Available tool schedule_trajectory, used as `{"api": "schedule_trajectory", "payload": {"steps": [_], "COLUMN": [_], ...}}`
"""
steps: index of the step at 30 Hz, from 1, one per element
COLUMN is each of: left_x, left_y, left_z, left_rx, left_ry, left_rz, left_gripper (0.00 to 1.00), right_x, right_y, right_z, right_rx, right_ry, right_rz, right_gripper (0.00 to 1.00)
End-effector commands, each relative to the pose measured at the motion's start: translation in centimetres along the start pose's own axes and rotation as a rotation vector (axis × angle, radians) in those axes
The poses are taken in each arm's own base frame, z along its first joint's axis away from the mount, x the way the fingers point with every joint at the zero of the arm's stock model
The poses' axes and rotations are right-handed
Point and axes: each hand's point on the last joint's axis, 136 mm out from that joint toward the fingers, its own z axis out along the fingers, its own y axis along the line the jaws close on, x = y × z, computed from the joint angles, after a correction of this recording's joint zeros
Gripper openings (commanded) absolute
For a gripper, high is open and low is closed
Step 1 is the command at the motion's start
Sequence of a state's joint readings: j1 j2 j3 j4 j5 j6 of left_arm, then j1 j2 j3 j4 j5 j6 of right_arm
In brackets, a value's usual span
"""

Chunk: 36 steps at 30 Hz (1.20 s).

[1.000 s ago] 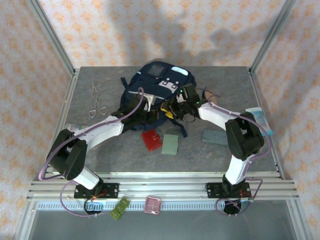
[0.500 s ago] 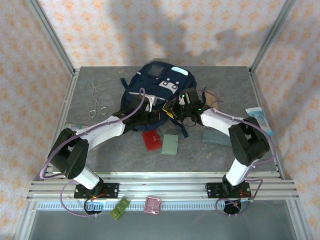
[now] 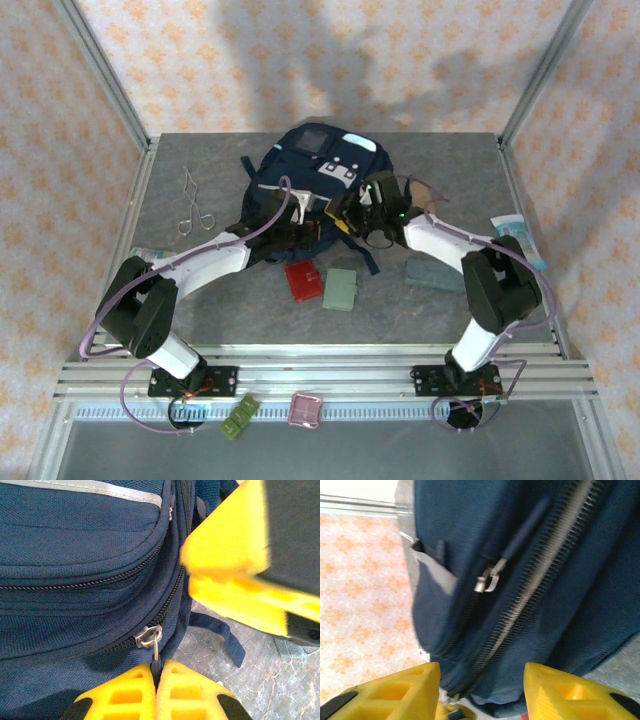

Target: Pack books, pencil case, and school supplies into a backpack

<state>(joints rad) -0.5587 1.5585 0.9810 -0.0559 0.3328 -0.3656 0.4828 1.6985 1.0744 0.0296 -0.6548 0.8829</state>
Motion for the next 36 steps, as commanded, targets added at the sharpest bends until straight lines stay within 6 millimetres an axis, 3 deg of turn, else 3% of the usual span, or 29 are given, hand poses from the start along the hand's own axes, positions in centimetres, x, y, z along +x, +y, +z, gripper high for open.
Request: {"api": "schedule_trajectory", "payload": {"steps": [1, 8, 14, 21, 25, 29, 32, 36], "left_x": [-1.2, -0.4, -0.3, 0.1, 1.0, 1.0, 0.4, -0.7], "left_y": [-2.0, -2.8, -0.9, 4.0, 8.8, 13.1, 14.0, 12.6], "left_z": [-0.8, -0.3, 0.0, -1.1, -2.7, -4.5, -5.0, -5.3], "left_rx": [0.064, 0.022, -0.091, -0.282, -0.363, -0.418, -0.459, -0.406], "left_ry": [-0.053, -0.036, -0.044, -0.048, -0.076, -0.137, -0.158, -0.161], "left_rz": [0.036, 0.139, 0.127, 0.07, -0.021, -0.141, -0.157, -0.149], "left_gripper": [0.0, 0.0, 0.0, 0.0, 0.0, 0.0, 0.0, 0.0], "right_x": [0.1, -0.5, 0.0, -2.7, -4.4, -4.7, -4.7, -5.9], "right_y": [1.1, 1.7, 0.7, -0.3, -0.6, -0.2, -0.2, 0.0], "right_z": [0.3, 2.9, 4.4, 2.1, 0.3, -0.2, 0.0, 0.2], "right_rx": [-0.009, 0.027, 0.05, 0.043, 0.024, 0.014, 0.006, 0.019], "right_ry": [0.038, 0.088, 0.144, 0.052, -0.007, -0.022, -0.018, -0.032], "right_rz": [0.024, 0.079, 0.113, 0.135, 0.136, 0.115, 0.107, 0.074], "right_gripper": [0.47, 0.43, 0.01, 0.0, 0.0, 0.0, 0.0, 0.0]}}
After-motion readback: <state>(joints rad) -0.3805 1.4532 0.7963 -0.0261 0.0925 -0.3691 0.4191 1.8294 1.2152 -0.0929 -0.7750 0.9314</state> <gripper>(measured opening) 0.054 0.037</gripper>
